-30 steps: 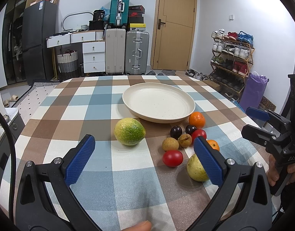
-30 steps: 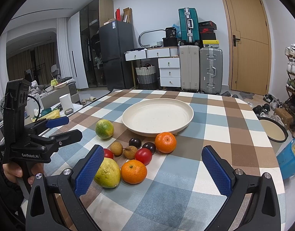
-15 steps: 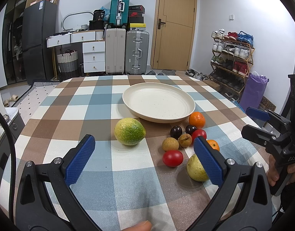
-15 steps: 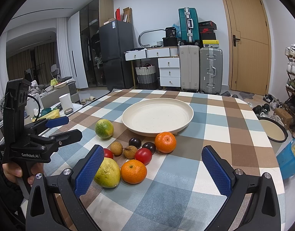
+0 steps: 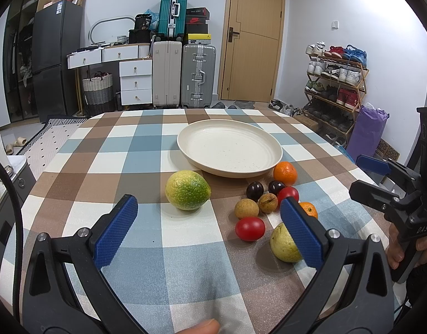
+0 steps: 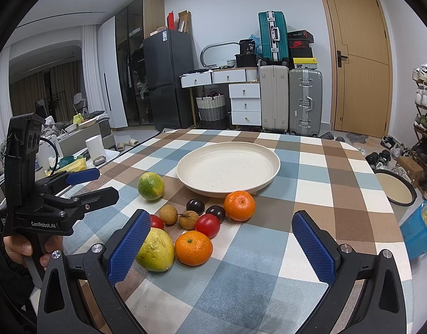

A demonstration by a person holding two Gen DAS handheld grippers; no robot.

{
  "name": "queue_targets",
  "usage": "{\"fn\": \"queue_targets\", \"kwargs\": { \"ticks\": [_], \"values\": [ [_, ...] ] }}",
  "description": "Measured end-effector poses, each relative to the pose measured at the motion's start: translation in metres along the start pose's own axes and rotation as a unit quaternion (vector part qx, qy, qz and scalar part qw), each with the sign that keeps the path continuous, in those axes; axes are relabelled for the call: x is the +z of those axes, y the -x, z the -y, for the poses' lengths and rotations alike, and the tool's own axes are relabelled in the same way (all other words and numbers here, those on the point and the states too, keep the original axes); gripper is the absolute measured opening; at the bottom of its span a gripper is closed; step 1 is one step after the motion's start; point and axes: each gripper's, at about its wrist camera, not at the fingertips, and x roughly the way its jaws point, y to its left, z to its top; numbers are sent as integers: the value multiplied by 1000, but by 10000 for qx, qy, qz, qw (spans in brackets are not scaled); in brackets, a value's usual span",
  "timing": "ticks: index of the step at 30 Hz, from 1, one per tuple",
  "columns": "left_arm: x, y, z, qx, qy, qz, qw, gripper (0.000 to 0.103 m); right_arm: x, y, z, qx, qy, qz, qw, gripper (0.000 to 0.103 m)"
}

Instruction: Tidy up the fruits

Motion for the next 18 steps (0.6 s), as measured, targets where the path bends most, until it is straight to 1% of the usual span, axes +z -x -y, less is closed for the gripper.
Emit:
{"fn": "queue_targets", "kwargs": {
  "ticks": [18],
  "values": [
    [0, 0, 0, 5, -8, -4, 10000, 102, -1, -1, -3, -37, -42, -37, 10000, 103]
  ]
}}
